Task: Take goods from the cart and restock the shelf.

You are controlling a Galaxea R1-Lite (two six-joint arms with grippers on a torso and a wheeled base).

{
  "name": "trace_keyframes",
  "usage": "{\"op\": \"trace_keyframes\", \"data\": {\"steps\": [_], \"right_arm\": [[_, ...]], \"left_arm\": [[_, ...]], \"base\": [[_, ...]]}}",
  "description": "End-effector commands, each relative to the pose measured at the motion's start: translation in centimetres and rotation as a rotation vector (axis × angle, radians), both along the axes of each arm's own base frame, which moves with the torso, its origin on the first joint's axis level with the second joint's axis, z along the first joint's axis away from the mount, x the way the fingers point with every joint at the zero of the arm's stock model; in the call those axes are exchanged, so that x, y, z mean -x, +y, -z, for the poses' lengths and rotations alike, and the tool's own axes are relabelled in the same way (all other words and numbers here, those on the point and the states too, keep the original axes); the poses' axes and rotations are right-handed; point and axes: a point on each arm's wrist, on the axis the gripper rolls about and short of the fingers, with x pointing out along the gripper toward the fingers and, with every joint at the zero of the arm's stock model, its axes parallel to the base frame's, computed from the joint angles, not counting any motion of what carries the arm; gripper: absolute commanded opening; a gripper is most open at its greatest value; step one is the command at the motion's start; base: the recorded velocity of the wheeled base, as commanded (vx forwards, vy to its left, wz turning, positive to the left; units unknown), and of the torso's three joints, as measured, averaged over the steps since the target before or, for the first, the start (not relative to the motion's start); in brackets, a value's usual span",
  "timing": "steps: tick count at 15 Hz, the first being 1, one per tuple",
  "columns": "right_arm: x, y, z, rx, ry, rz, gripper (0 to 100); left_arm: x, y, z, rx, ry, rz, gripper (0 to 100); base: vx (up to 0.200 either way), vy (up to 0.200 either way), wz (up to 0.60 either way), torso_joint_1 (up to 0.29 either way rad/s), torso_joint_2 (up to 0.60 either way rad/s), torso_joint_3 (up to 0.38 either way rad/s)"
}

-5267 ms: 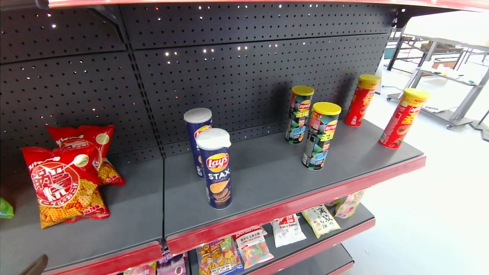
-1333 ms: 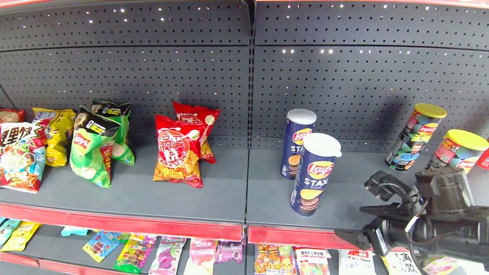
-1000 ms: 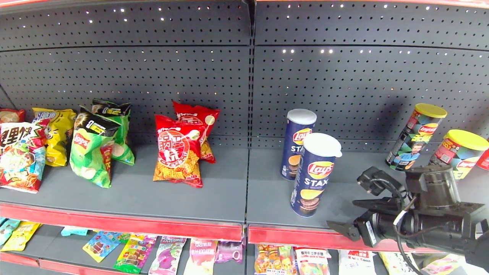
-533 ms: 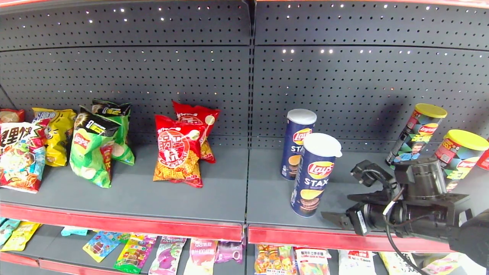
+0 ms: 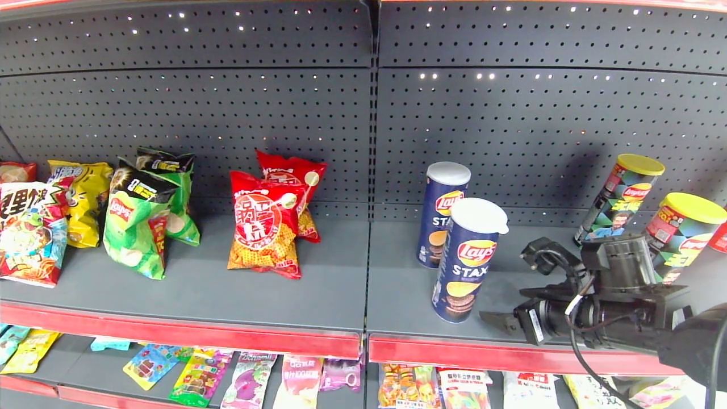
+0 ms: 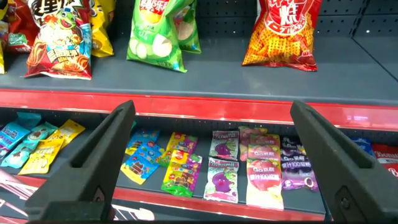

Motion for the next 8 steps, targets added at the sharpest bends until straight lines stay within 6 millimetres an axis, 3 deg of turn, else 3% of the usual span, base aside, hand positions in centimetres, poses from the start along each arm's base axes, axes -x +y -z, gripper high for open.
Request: {"op": "trace_keyframes", "data": {"steps": [1, 8], "right_arm": [[-0.1, 0.0, 0.2, 0.003, 0.008, 0.0, 100], [-1.1, 0.3, 0.1, -0.001, -0.008, 0.0, 100]], "left_arm": [[0.0, 0.0, 0.0, 0.0, 0.002, 0.0, 100], [0.0, 0.0, 0.0, 0.0, 0.002, 0.001, 100]], "base": [[0.0, 0.0, 0.0, 0.0, 0.0, 0.0], [0.0, 0.0, 0.0, 0.0, 0.0, 0.0]]}}
